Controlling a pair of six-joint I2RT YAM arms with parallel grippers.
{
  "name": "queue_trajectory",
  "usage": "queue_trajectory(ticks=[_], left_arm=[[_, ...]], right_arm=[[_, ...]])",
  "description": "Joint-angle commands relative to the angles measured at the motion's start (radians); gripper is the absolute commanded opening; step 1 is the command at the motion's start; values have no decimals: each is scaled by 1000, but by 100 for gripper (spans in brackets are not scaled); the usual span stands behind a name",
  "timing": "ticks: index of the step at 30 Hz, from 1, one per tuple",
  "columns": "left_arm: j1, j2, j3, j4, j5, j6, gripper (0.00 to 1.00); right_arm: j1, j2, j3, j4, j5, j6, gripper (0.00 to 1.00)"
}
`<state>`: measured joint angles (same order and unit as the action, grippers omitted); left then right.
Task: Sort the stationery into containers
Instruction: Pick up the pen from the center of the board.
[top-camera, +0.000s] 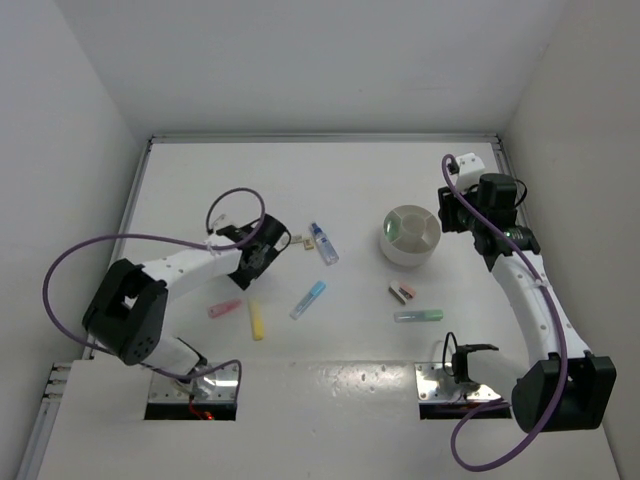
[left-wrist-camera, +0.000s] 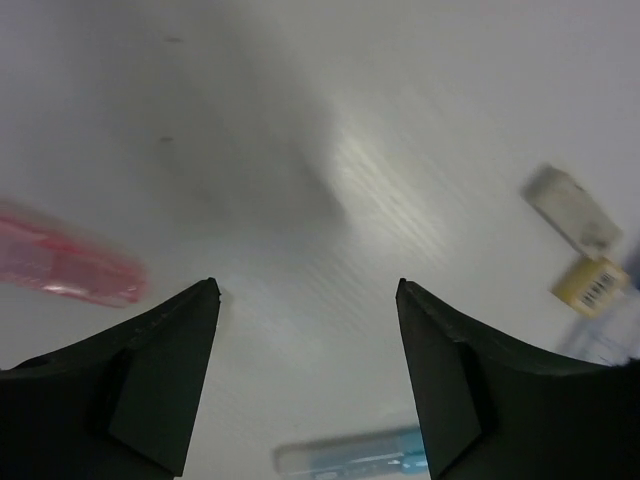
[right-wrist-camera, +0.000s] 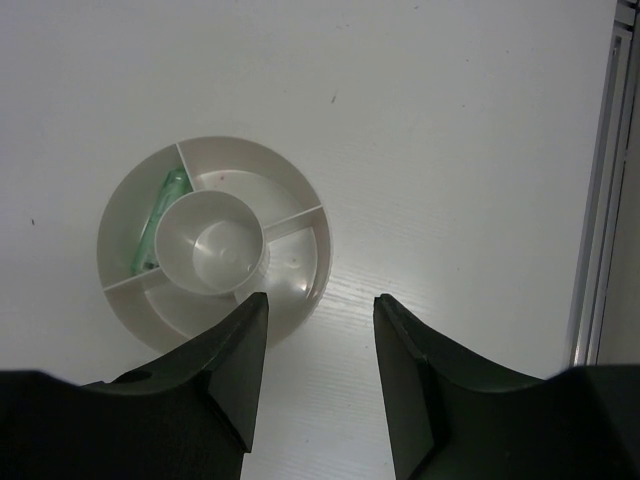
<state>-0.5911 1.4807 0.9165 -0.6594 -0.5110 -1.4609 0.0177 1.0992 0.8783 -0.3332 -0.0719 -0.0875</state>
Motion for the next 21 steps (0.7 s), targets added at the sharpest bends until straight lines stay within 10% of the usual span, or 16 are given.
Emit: queue_trajectory(ticks=[1, 21], left_arm=[[66, -78, -62, -192, 6, -270, 77], [201, -316, -338, -204, 167, -433, 76]], right_arm=[[7, 1, 10, 16, -16, -11, 48], [7, -29, 10, 16, -46, -11, 48]])
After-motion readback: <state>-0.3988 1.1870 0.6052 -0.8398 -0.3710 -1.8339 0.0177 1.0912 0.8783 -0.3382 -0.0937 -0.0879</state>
